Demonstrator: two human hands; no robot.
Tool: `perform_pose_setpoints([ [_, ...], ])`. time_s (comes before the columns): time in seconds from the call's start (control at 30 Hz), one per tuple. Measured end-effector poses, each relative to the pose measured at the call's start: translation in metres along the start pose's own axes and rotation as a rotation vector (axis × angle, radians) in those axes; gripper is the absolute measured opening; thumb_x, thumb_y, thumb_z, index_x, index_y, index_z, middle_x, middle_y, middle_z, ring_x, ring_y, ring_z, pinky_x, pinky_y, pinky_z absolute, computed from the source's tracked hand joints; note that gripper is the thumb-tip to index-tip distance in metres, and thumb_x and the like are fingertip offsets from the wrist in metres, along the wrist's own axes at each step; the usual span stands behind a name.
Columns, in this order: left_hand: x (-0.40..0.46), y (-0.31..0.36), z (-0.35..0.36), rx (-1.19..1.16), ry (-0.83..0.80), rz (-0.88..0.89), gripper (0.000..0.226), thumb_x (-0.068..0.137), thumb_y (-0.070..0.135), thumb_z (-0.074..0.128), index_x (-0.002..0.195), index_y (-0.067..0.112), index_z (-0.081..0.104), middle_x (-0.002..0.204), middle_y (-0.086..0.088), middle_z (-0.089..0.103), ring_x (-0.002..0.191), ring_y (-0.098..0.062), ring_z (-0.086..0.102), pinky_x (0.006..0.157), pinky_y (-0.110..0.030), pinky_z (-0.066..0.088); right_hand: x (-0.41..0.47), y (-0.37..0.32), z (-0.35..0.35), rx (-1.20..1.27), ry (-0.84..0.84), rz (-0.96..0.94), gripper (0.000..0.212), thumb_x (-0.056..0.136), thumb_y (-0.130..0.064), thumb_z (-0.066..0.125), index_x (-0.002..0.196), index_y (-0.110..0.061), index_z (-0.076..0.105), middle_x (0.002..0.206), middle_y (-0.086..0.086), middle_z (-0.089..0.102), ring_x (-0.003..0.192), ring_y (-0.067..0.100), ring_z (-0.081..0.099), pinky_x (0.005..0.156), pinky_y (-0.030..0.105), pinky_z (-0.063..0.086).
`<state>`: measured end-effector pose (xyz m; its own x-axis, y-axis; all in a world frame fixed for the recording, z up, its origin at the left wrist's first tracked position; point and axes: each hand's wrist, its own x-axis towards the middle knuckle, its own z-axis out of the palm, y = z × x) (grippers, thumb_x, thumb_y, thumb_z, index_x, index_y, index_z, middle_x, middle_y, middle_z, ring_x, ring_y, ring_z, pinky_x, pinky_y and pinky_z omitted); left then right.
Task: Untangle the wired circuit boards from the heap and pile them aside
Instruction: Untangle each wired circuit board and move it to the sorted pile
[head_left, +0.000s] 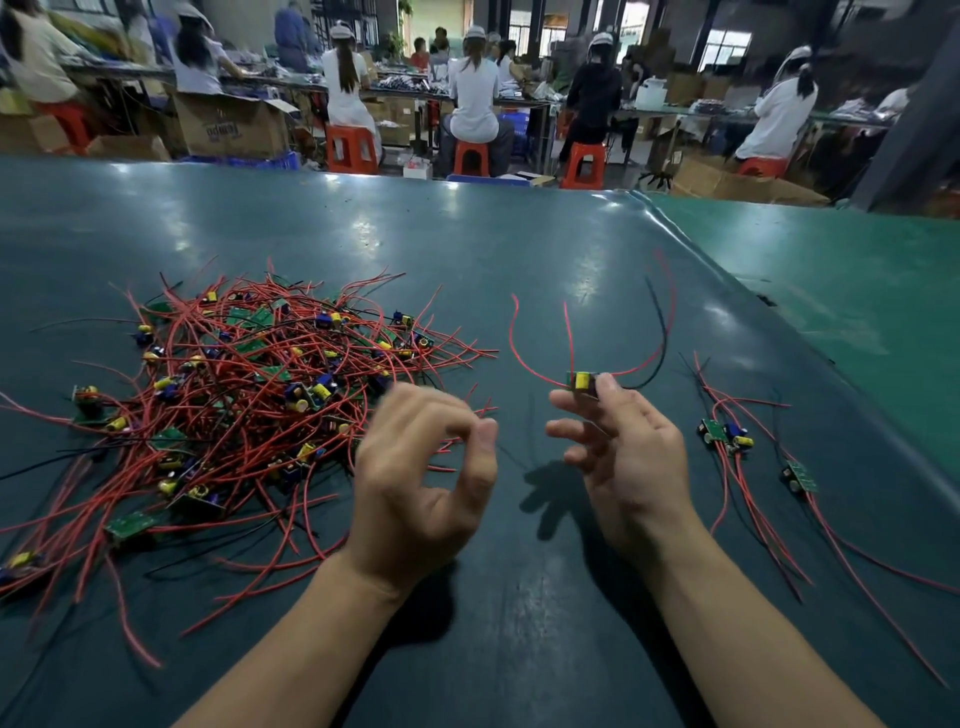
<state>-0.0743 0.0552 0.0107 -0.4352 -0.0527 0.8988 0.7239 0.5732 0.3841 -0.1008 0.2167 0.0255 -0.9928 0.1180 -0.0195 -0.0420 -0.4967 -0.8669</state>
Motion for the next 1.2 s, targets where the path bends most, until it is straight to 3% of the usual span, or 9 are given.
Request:
perform_pose_setpoints([
  [0.07, -0.003, 0.002, 0.005, -0.072, -0.21, -0.155, 0.035, 0.093, 0.031, 0.056, 0.07, 0.007, 0.066, 0.061, 0.0, 0.061, 0.057, -0.018, 0.057, 0.057, -0.034, 0.047, -0.002, -0.002, 0.001, 0.016, -0.054, 0.079, 0.02, 0.095, -0.026, 0.057, 0.087, -0.011, 0.067, 0.077, 0.011, 0.074, 0.047, 0.015, 0.062, 0.036, 0.017, 0.04],
  [0.13, -0.005, 0.003, 0.01, -0.099, -0.397, -0.39, 0.04, 0.092, 0.05, 0.055, 0.093, 0.014, 0.072, 0.063, 0.001, 0.064, 0.056, -0.013, 0.06, 0.057, -0.031, 0.049, -0.005, -0.001, 0.004, -0.024, -0.14, 0.132, 0.024, 0.087, -0.033, 0.062, 0.082, -0.012, 0.073, 0.075, 0.011, 0.072, 0.045, 0.013, 0.058, 0.036, 0.017, 0.039],
  [0.23, -0.003, -0.001, 0.011, -0.217, -0.353, -0.596, 0.054, 0.085, 0.057, 0.055, 0.119, 0.017, 0.068, 0.068, 0.01, 0.068, 0.055, 0.0, 0.056, 0.057, -0.018, 0.045, -0.01, 0.005, 0.007, -0.133, -0.263, 0.142, 0.026, 0.076, -0.034, 0.068, 0.077, -0.009, 0.075, 0.068, 0.009, 0.065, 0.043, 0.014, 0.051, 0.036, 0.019, 0.037],
  [0.4, 0.0, 0.001, 0.011, -0.288, -0.194, -0.624, 0.014, 0.09, 0.023, 0.065, 0.092, 0.014, 0.075, 0.072, 0.013, 0.072, 0.065, 0.005, 0.063, 0.063, -0.01, 0.046, -0.01, 0.014, 0.009, -0.259, -0.201, 0.086, 0.009, 0.08, -0.019, 0.071, 0.081, -0.012, 0.076, 0.068, 0.005, 0.065, 0.043, 0.013, 0.05, 0.035, 0.02, 0.04],
  [0.5, 0.003, 0.0, 0.009, -0.353, -0.257, -0.705, 0.013, 0.092, 0.02, 0.064, 0.087, 0.017, 0.075, 0.062, 0.014, 0.067, 0.053, 0.0, 0.057, 0.055, -0.016, 0.045, -0.008, 0.013, 0.007, -0.249, -0.174, 0.033, 0.01, 0.086, -0.007, 0.068, 0.087, -0.011, 0.077, 0.067, 0.004, 0.065, 0.043, 0.011, 0.049, 0.036, 0.018, 0.039],
  [0.67, 0.005, 0.003, 0.007, -0.44, -0.343, -0.737, 0.006, 0.084, 0.023, 0.069, 0.086, 0.022, 0.074, 0.069, 0.003, 0.073, 0.055, -0.007, 0.064, 0.056, -0.019, 0.052, -0.006, 0.011, 0.004, -0.223, -0.12, 0.072, 0.014, 0.071, -0.024, 0.077, 0.075, -0.01, 0.079, 0.058, 0.003, 0.061, 0.042, 0.008, 0.046, 0.035, 0.016, 0.034],
  [0.87, 0.003, 0.004, 0.007, -0.491, -0.316, -0.756, 0.005, 0.085, 0.012, 0.071, 0.084, 0.013, 0.076, 0.069, -0.006, 0.073, 0.056, -0.006, 0.062, 0.056, -0.017, 0.05, 0.007, 0.001, -0.005, -0.186, 0.082, -0.065, 0.02, 0.087, -0.018, 0.071, 0.07, -0.01, 0.076, 0.057, -0.001, 0.06, 0.04, 0.006, 0.043, 0.034, 0.016, 0.03],
  [1.1, 0.003, 0.006, 0.006, -0.511, -0.338, -0.747, 0.005, 0.085, 0.009, 0.07, 0.085, 0.007, 0.075, 0.067, -0.004, 0.072, 0.054, -0.005, 0.06, 0.055, -0.017, 0.049, 0.011, -0.006, -0.008, 0.286, -0.027, 0.283, 0.029, 0.094, -0.023, 0.054, 0.068, -0.011, 0.056, 0.049, -0.006, 0.036, 0.03, 0.003, 0.028, 0.024, 0.015, 0.02],
  [1.2, 0.003, 0.006, 0.006, -0.522, -0.351, -0.752, 0.006, 0.085, 0.007, 0.07, 0.085, 0.005, 0.075, 0.067, -0.005, 0.072, 0.054, -0.004, 0.06, 0.054, -0.017, 0.048, 0.012, -0.006, -0.009, 0.27, -0.003, 0.249, 0.027, 0.097, -0.023, 0.052, 0.075, -0.009, 0.06, 0.052, -0.005, 0.041, 0.033, 0.003, 0.031, 0.027, 0.014, 0.022],
])
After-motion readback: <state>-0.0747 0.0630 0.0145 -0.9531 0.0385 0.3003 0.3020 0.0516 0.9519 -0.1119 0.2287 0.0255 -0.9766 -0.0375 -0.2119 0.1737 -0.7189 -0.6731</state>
